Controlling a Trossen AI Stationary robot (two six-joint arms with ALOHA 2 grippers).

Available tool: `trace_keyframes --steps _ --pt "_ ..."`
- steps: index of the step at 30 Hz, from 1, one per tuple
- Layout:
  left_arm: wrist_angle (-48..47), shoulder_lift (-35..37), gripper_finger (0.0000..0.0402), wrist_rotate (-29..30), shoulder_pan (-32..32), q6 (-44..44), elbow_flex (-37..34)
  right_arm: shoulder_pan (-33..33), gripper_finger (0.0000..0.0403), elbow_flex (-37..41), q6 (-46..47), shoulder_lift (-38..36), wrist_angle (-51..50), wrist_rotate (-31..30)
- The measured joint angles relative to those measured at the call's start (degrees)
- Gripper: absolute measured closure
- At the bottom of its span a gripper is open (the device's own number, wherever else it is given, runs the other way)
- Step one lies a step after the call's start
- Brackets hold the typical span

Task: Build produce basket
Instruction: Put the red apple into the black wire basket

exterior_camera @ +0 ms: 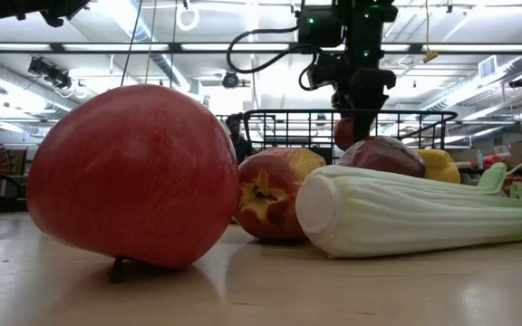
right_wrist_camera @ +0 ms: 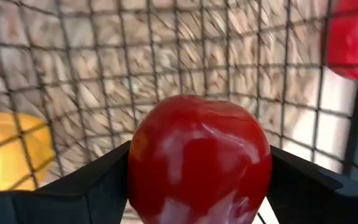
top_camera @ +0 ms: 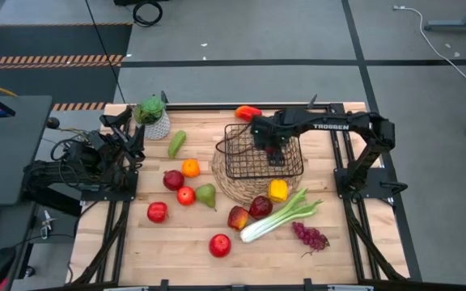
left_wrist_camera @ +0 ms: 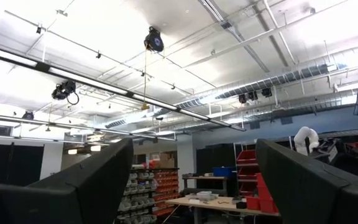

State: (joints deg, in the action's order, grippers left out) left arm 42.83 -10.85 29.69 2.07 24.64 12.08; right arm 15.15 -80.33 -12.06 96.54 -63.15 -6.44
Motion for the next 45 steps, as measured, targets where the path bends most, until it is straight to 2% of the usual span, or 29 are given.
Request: trace_keyframes --steps 9,19,40,45 --pt "-0.02 0.00 0.0054 0.00 0.00 -0.02 0.00 1.55 0.0078 9.26 -1.72 -0.01 8.00 0.86" --pt "0.00 0.00 0.0054 0.00 0.00 -0.03 0.00 1.15 0.0077 13.47 -2.09 -0.05 11.38 -0.87" --pt "-0.02 0.00 0.0054 0.00 0.00 -0.04 0.00 4.82 0.0077 14.22 -2.36 -0.05 11.52 -2.02" --pt "0.00 0.00 0.0054 0.00 0.00 -0.04 0.01 5.12 0.0063 14.22 -0.67 -0.05 8.90 -3.71"
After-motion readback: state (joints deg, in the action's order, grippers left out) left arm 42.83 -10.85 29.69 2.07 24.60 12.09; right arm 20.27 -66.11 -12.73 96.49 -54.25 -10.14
